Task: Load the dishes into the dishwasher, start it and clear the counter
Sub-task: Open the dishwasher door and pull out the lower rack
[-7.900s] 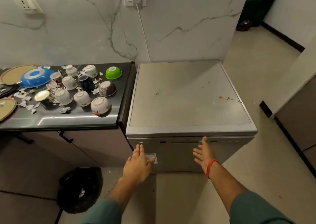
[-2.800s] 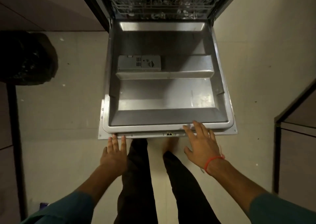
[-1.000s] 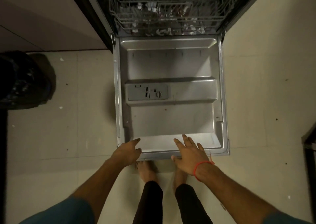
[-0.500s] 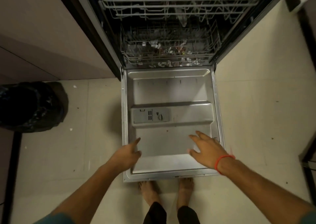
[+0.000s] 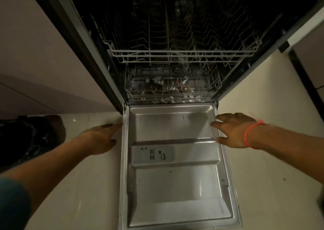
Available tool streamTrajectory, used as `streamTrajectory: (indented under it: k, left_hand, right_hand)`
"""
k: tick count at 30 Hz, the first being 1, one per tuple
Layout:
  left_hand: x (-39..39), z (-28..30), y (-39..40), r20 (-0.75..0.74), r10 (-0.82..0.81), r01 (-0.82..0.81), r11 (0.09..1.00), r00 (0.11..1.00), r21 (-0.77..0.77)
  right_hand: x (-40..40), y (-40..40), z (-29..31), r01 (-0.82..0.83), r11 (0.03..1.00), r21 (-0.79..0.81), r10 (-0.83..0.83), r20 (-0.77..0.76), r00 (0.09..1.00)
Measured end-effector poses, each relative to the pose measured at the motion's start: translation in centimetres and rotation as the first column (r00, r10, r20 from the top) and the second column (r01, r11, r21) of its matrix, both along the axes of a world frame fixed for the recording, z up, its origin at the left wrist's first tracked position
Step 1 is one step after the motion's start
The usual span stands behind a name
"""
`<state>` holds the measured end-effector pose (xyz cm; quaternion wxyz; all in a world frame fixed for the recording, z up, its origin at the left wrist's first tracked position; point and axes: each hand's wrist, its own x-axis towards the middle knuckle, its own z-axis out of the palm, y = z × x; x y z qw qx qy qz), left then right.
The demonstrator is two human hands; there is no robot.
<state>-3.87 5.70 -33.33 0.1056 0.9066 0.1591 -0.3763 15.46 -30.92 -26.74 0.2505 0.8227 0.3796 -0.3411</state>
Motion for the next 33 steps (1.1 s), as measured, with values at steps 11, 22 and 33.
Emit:
streamTrajectory:
  k: [11,22,33]
  left_hand:
    - [10.6,-1.4,-3.2,0.147,-0.083,0.090,0.995,0.986,-0.045]
    - [13.3,-5.7,-4.1,0.141,-0.034,0.041,0.998,0.989,-0.047]
    - [16.2,-11.6,-4.5,0.330,0.038,-0.061,0.996,0.943,0.059]
  right_hand:
    - [6.3,3.1,-3.5,-0.137,0.987,0.079,0.136,0.018,0.990]
    - [9.9,2.7,-8.7,-0.045,0.997,0.070,0.044,0.023,0.999]
    - [13.1,5.6,-14.8,0.163,0.944,0.286,-0.181,0.037,0.983]
